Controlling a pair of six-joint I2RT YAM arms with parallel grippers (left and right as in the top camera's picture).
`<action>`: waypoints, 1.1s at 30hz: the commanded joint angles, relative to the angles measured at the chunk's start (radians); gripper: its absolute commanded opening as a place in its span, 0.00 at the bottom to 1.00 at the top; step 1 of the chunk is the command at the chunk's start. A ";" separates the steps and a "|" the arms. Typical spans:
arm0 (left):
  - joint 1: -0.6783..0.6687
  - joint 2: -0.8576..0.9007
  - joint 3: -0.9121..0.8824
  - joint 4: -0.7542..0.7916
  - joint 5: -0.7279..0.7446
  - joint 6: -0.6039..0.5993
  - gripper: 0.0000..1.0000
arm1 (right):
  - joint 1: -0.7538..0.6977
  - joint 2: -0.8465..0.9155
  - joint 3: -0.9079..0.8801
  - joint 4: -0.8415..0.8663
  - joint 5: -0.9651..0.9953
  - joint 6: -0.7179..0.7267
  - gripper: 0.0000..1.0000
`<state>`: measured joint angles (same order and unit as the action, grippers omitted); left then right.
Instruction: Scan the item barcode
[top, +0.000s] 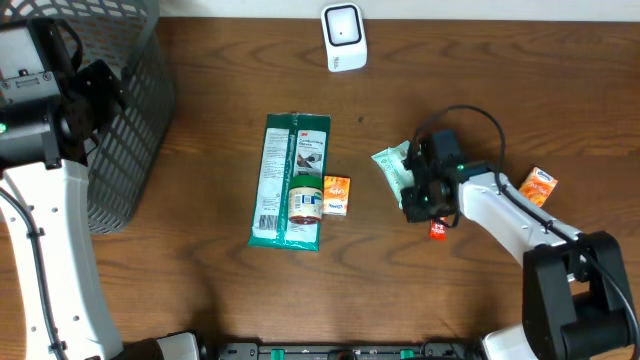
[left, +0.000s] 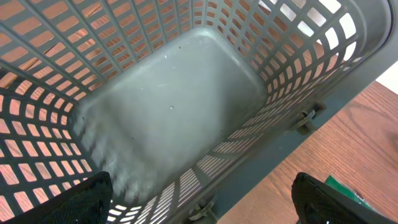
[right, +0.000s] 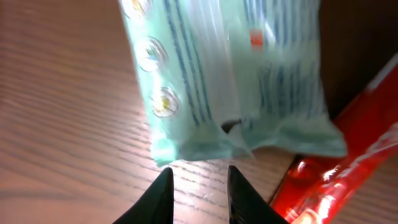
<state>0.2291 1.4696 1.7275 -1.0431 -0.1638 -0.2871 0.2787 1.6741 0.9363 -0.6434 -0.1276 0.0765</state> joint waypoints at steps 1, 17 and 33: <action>0.005 -0.001 0.006 -0.001 -0.013 0.010 0.93 | -0.002 -0.040 0.087 -0.024 -0.063 -0.026 0.24; 0.005 -0.001 0.006 -0.001 -0.013 0.010 0.92 | 0.045 -0.045 0.023 -0.051 -0.281 -0.026 0.25; 0.005 -0.001 0.006 -0.001 -0.013 0.010 0.92 | 0.081 -0.045 -0.086 0.084 -0.281 0.009 0.23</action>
<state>0.2291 1.4696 1.7275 -1.0431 -0.1642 -0.2871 0.3538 1.6382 0.8558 -0.5636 -0.3962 0.0723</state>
